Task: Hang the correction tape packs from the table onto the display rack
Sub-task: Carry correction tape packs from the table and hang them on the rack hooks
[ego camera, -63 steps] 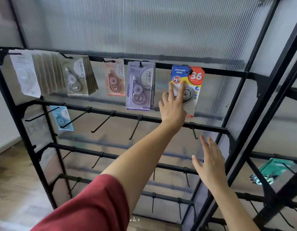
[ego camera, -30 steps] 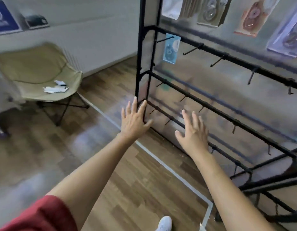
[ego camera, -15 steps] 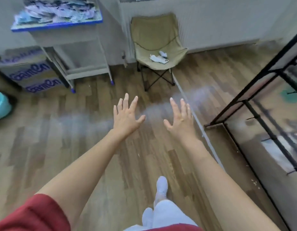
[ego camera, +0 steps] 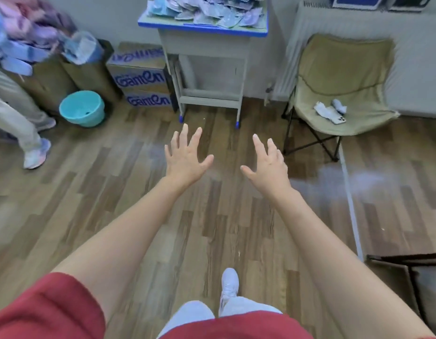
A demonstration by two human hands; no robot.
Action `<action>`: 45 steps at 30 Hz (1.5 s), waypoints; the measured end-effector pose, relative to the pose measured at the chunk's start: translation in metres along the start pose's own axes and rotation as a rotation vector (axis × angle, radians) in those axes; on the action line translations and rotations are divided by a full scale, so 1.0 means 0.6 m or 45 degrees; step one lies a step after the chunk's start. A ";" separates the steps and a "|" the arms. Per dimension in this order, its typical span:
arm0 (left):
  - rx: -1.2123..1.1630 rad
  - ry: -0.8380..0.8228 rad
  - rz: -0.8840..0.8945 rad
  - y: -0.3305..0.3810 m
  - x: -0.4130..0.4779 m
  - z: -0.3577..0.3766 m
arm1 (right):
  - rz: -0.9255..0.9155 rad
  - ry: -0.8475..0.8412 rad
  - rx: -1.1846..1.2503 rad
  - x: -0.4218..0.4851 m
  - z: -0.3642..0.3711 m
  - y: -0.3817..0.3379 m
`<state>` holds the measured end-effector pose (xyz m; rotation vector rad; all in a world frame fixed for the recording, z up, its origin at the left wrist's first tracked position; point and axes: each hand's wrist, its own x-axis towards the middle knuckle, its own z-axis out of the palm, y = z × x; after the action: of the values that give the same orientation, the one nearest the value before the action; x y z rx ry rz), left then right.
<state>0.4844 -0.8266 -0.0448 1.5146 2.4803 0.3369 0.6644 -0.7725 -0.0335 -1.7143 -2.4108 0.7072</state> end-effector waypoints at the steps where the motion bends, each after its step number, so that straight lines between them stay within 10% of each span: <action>1: -0.011 0.019 -0.023 -0.009 0.025 -0.009 | -0.018 -0.004 -0.011 0.032 -0.004 -0.015; 45: -0.156 0.155 -0.075 -0.159 1.374 -0.205 | -0.075 0.122 -0.047 1.355 -0.153 -0.407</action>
<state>-0.0015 -0.1438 -0.0093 1.4087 2.5379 0.5758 0.1901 -0.0637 0.0036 -1.6434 -2.4129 0.5634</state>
